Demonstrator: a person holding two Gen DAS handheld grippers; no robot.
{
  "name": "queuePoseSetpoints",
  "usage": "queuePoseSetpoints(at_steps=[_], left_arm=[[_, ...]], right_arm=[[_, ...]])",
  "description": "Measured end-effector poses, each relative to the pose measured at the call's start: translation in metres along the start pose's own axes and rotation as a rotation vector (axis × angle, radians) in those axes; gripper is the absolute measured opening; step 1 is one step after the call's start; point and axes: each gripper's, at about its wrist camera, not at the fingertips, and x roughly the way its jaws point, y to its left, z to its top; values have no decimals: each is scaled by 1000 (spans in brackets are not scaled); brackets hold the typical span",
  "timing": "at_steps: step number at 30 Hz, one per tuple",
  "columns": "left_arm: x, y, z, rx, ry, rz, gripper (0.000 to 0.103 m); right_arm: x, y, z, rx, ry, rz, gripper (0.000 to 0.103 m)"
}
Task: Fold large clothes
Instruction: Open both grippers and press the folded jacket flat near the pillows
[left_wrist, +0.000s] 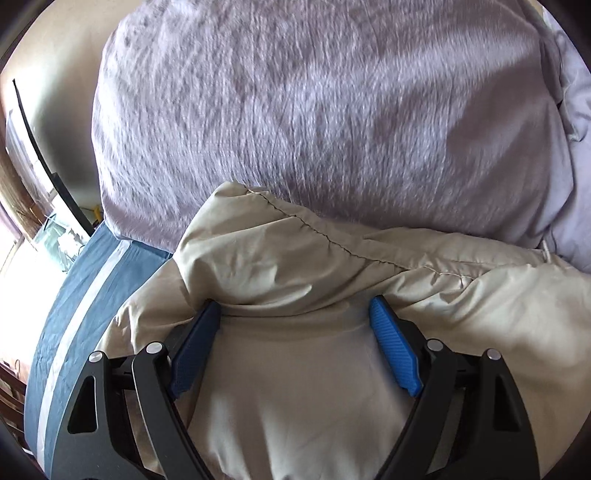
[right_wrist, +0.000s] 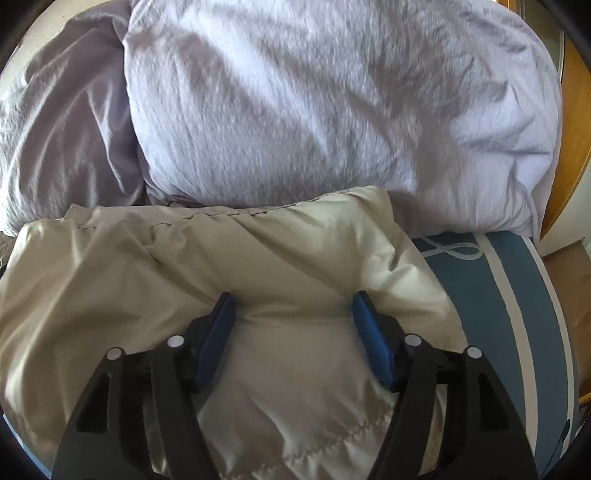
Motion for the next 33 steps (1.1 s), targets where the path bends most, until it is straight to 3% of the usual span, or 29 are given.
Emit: queuePoseSetpoints(at_steps=[21,33], left_arm=[[44,13,0,-13,4,-20,88],[49,13,1,-19,2,-27,89]], right_arm=[[27,-3,-2,21,-12,-11,78],[36,-5,-1,17,-21,-15,80]])
